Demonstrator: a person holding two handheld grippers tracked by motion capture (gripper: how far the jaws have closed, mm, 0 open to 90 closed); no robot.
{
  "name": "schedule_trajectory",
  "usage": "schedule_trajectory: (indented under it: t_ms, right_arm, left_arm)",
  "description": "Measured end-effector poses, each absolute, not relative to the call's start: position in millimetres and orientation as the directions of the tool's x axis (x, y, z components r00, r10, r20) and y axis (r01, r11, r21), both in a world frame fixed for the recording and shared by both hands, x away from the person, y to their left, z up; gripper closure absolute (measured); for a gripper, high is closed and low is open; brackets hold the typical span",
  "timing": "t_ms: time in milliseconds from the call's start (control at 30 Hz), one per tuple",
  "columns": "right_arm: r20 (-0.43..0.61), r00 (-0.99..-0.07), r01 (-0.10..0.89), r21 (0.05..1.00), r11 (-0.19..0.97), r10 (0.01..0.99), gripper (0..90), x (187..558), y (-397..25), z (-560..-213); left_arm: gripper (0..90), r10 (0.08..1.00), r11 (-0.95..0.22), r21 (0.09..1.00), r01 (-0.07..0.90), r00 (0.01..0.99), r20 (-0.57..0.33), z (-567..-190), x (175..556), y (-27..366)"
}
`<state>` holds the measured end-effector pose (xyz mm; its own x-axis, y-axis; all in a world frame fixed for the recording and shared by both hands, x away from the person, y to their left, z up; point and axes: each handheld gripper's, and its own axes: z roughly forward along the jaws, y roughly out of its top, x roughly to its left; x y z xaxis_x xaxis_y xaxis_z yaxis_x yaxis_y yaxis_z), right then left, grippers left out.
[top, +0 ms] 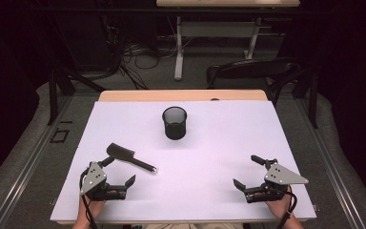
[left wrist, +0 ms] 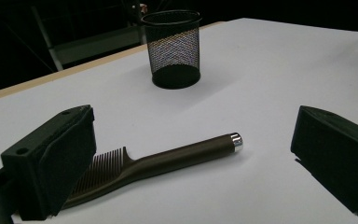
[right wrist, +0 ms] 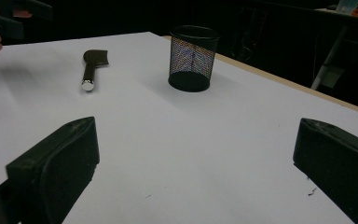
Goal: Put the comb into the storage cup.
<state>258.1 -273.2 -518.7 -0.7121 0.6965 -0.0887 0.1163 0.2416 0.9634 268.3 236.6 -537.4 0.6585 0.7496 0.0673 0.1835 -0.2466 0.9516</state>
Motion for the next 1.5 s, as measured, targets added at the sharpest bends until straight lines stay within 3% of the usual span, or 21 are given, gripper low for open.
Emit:
schedule_trajectory:
  t_ms: [1067,1500]
  right_arm:
    - [-0.091,-0.710,0.123,0.961,0.249,0.698,0.0,259,-274,-520]
    - [-0.084,-0.715,0.133,0.958,0.253,0.695,0.0,261,-272,-521]
  left_arm:
    - [0.0,0.737,-0.326,0.896,0.301,0.675,0.041,-529,281,224]
    - [3.7,0.691,-0.427,0.857,0.289,0.715,0.103,-531,289,211]
